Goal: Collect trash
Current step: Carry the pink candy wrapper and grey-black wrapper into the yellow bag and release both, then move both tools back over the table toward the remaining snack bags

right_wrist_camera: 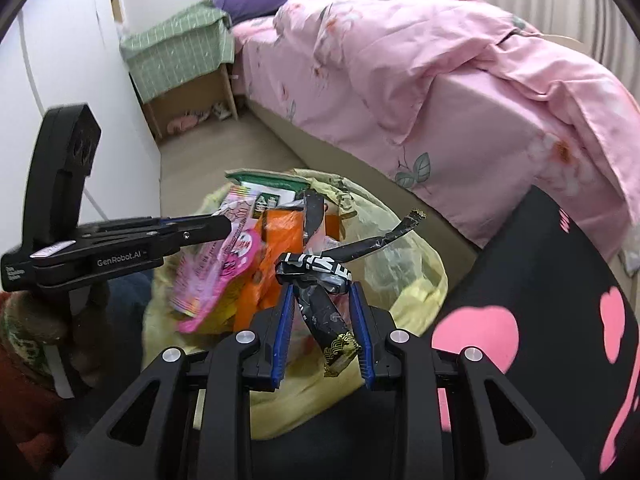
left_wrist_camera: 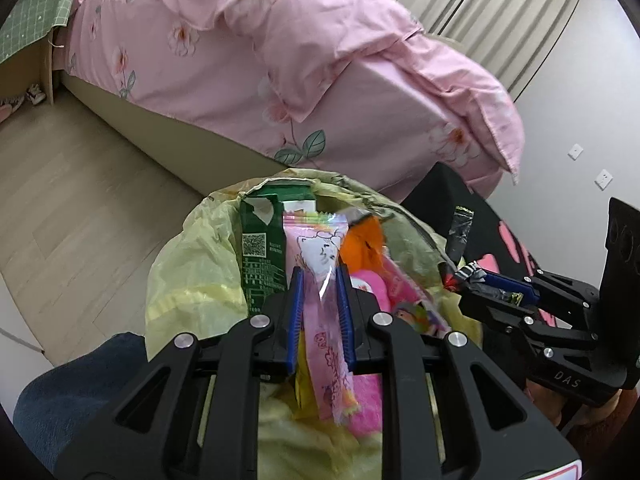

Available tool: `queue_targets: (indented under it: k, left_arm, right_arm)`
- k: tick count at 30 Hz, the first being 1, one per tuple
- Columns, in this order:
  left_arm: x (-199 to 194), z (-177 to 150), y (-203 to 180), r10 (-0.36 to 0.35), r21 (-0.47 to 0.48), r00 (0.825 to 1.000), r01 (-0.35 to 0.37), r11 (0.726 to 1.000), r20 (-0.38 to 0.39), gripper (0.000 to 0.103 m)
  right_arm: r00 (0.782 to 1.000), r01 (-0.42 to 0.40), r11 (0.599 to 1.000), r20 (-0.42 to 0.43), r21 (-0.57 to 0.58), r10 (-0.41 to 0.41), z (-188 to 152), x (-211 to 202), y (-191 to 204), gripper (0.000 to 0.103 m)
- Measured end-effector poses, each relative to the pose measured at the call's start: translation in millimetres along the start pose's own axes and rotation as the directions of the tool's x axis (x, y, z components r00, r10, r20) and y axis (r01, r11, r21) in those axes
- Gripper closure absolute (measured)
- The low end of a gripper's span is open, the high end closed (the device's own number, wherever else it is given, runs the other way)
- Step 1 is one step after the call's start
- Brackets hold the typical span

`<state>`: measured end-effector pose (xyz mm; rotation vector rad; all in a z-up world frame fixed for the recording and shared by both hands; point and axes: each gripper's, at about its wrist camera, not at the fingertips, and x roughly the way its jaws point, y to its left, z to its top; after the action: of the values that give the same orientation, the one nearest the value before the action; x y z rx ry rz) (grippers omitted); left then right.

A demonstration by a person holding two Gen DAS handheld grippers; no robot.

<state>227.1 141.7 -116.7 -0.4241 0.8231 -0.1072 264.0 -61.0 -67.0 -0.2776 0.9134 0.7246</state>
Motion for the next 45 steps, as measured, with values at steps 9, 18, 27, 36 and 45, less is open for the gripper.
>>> queue_targets:
  k: [9,18,27,36,45]
  left_arm:
    - [-36,13,7,-0.027,-0.066,0.997,0.032,0.997,0.078,0.066]
    - [-82,18,-16,0.013,0.021,0.981,-0.017,1.0,0.192,0.04]
    - [-101,11,-23,-0.006,0.014,0.976,0.003,1.0,0.216,0.037]
    - [-67,-25,-76,-0.112,0.138,0.992,0.102,0.985,0.064,0.037]
    - [-55,-59,-146,-0.18,0.299,0.982,0.188,0.935,-0.054,0.037]
  right_arm:
    - [0.998,-0.058,0.998,0.02,0.019,0.057,8,7,1,0.073]
    - [0.996,-0.073,0.996,0.047,-0.044,0.075,7,-3,20,0.041]
    - [0.981,0.016,0.995,0.19,0.095,-0.033,-21,-88,-14,0.041]
    - [0.961,0.15,0.953,0.186,0.263,-0.203,-105,-162,-66,0.034]
    - [0.964,0.225,0.904,0.053,0.364,-0.261,-195,-165,-87,0.034]
